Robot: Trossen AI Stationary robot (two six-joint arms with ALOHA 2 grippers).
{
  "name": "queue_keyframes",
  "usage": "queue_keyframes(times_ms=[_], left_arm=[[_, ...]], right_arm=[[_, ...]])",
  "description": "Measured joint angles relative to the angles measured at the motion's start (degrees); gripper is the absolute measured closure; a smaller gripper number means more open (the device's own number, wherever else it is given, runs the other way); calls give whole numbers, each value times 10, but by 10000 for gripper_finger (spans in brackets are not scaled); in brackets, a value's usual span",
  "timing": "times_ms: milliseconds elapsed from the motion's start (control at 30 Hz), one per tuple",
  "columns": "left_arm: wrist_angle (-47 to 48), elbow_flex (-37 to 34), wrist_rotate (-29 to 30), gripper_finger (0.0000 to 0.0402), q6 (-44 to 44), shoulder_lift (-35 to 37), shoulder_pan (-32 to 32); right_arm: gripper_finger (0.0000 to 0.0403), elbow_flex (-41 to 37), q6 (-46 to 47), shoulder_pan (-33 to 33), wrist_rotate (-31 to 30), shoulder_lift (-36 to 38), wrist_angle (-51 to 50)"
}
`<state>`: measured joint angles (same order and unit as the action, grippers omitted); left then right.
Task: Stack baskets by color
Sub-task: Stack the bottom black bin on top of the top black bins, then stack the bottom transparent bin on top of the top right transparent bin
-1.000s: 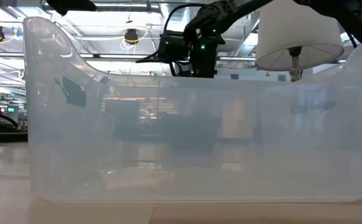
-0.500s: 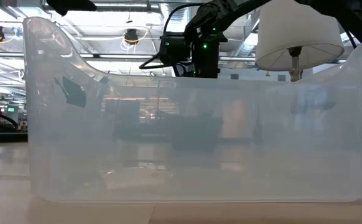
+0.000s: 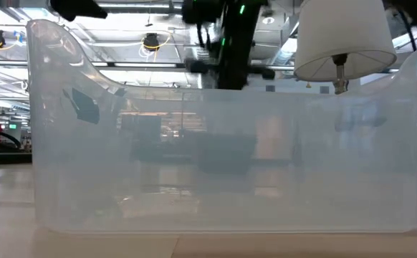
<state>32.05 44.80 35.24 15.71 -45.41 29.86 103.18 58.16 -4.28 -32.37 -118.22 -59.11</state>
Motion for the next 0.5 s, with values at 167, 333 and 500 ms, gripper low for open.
queue_keyframes(times_ms=[167, 333, 500], left_arm=[[66, 0, 2, 118, 49, -6, 0], [91, 0, 15, 118, 70, -18, 0], [74, 0, 21, 118, 49, -33, 0]], right_arm=[[385, 1, -104, 86, -31, 72, -5], [383, -34, -226, 178, 5, 127, 15], [382, -87, -286, 242, 84, 137, 108]])
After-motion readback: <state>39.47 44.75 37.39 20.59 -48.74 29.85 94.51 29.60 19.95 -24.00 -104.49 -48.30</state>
